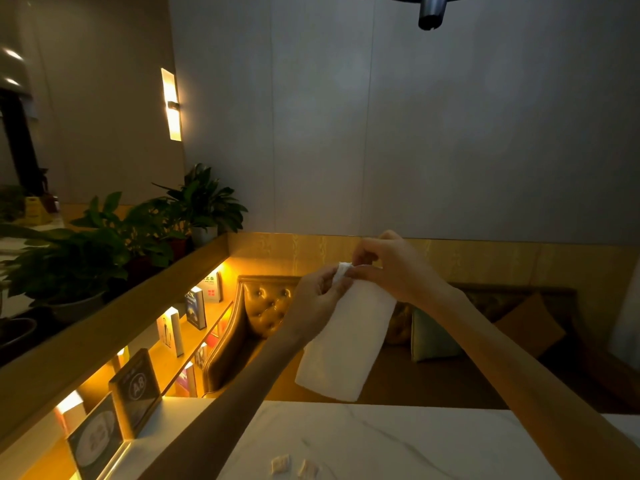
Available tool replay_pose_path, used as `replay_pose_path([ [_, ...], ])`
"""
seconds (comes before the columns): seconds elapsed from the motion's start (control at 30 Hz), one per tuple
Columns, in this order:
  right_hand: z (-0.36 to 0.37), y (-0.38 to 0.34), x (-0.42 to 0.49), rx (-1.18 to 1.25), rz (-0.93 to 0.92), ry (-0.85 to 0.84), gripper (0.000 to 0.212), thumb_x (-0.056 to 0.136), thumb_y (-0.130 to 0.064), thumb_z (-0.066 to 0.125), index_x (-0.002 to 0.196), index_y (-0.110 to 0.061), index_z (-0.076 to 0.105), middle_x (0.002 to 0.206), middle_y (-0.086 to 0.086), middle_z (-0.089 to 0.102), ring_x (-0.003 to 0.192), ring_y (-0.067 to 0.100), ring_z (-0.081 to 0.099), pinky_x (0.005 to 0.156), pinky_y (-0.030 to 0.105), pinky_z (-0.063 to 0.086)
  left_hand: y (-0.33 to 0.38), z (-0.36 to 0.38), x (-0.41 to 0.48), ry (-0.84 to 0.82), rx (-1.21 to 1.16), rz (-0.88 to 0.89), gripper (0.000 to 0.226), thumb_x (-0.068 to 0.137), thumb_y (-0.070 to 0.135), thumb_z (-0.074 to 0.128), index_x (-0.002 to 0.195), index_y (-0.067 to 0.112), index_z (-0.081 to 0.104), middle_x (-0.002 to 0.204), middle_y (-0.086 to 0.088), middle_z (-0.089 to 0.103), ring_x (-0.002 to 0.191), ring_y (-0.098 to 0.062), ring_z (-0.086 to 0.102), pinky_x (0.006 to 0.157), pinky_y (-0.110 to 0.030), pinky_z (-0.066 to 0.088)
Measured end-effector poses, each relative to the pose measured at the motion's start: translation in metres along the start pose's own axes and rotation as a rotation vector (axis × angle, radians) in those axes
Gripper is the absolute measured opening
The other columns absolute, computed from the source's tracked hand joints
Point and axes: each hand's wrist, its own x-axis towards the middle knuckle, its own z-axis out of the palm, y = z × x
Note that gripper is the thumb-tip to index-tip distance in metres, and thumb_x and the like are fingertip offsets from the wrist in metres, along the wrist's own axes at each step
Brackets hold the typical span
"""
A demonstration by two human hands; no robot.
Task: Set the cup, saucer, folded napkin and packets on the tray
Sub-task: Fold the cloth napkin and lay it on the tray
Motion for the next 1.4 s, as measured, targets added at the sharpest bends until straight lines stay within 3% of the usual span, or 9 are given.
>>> replay_pose_path([
  [0.1, -0.004, 0.009, 0.002, 0.088, -0.054, -0.093, 0.015, 0.079, -0.054, 0.062, 0.082, -0.041, 0.055, 0.094, -0.023, 0.051, 0.102, 0.006, 0.042, 0.086, 0.031, 0.042, 0.001, -0.006, 0.002, 0.012, 0.01, -0.045, 0.013, 0.098, 0.037, 0.049, 0.102, 0.037, 0.061, 0.092, 0.006, 0.069, 0.083, -0.007, 0.07, 0.064, -0.018, 0.057],
  [0.17, -0.009, 0.019, -0.001, 0.168, 0.016, -0.222, 0.031, 0.073, -0.067, 0.056, 0.082, -0.038, 0.062, 0.105, -0.024, 0.049, 0.11, 0.008, 0.04, 0.094, 0.035, 0.04, 0.0, -0.009, 0.003, 0.06, -0.041, -0.108, 0.016, 0.098, 0.039, 0.047, 0.102, 0.033, 0.06, 0.095, 0.002, 0.068, 0.082, -0.011, 0.071, 0.062, -0.02, 0.058],
  [0.3, -0.008, 0.04, -0.016, 0.42, 0.136, -0.431, 0.049, 0.077, -0.06, 0.059, 0.101, -0.018, 0.066, 0.103, 0.001, 0.065, 0.094, 0.022, 0.064, 0.083, 0.044, 0.058, -0.001, -0.018, 0.003, 0.127, -0.11, -0.169, 0.018, 0.098, 0.042, 0.046, 0.106, 0.031, 0.058, 0.102, 0.0, 0.065, 0.083, -0.008, 0.07, 0.062, -0.022, 0.058],
  [0.47, -0.006, 0.037, -0.022, 0.631, 0.136, -0.159, 0.038, 0.083, -0.036, 0.062, 0.099, -0.001, 0.064, 0.093, 0.007, 0.068, 0.086, 0.021, 0.07, 0.069, 0.026, 0.06, 0.001, -0.021, 0.006, 0.11, -0.051, -0.115, 0.016, 0.099, 0.038, 0.044, 0.102, 0.03, 0.057, 0.1, 0.001, 0.063, 0.085, -0.01, 0.069, 0.064, -0.022, 0.059],
  [0.67, -0.017, 0.026, -0.016, 0.781, 0.196, 0.159, 0.043, 0.085, -0.016, 0.069, 0.125, -0.024, 0.057, 0.106, -0.01, 0.067, 0.095, 0.006, 0.069, 0.067, 0.02, 0.058, 0.007, -0.021, 0.012, 0.127, -0.103, -0.073, 0.013, 0.099, 0.03, 0.048, 0.105, 0.033, 0.058, 0.106, 0.007, 0.063, 0.09, 0.001, 0.068, 0.06, -0.018, 0.057],
  [0.97, -0.025, 0.024, -0.016, 1.151, 0.317, 0.126, 0.037, 0.088, -0.032, 0.064, 0.121, -0.017, 0.063, 0.112, 0.005, 0.069, 0.102, 0.022, 0.068, 0.079, 0.029, 0.058, 0.009, -0.02, 0.018, 0.145, -0.209, -0.09, 0.014, 0.099, 0.031, 0.049, 0.108, 0.035, 0.058, 0.109, 0.002, 0.065, 0.093, -0.008, 0.07, 0.064, -0.021, 0.057],
  [1.13, -0.004, 0.035, -0.032, 1.248, 0.415, -0.281, 0.042, 0.093, -0.04, 0.058, 0.12, -0.009, 0.062, 0.116, 0.015, 0.067, 0.107, 0.033, 0.066, 0.082, 0.039, 0.058, 0.005, -0.017, 0.014, 0.174, -0.204, -0.142, 0.013, 0.099, 0.033, 0.049, 0.106, 0.038, 0.057, 0.108, 0.005, 0.065, 0.09, -0.009, 0.071, 0.063, -0.021, 0.057],
  [1.23, 0.019, 0.037, -0.044, 1.263, 0.538, -0.277, 0.047, 0.088, -0.037, 0.066, 0.119, -0.003, 0.06, 0.117, 0.017, 0.067, 0.109, 0.033, 0.065, 0.083, 0.041, 0.058, -0.003, -0.016, 0.009, 0.164, -0.18, -0.19, 0.015, 0.097, 0.035, 0.051, 0.109, 0.035, 0.059, 0.108, 0.004, 0.067, 0.089, -0.006, 0.071, 0.063, -0.021, 0.057],
  [1.4, 0.016, 0.032, -0.025, 1.392, 0.504, -0.185, 0.049, 0.088, -0.038, 0.066, 0.121, -0.002, 0.059, 0.118, 0.02, 0.066, 0.108, 0.037, 0.065, 0.08, 0.042, 0.057, -0.012, -0.026, 0.01, 0.01, -0.618, -0.412, 0.056, 0.089, 0.061, 0.047, 0.126, 0.02, 0.059, 0.118, -0.014, 0.067, 0.108, -0.032, 0.065, 0.088, -0.049, 0.055],
])
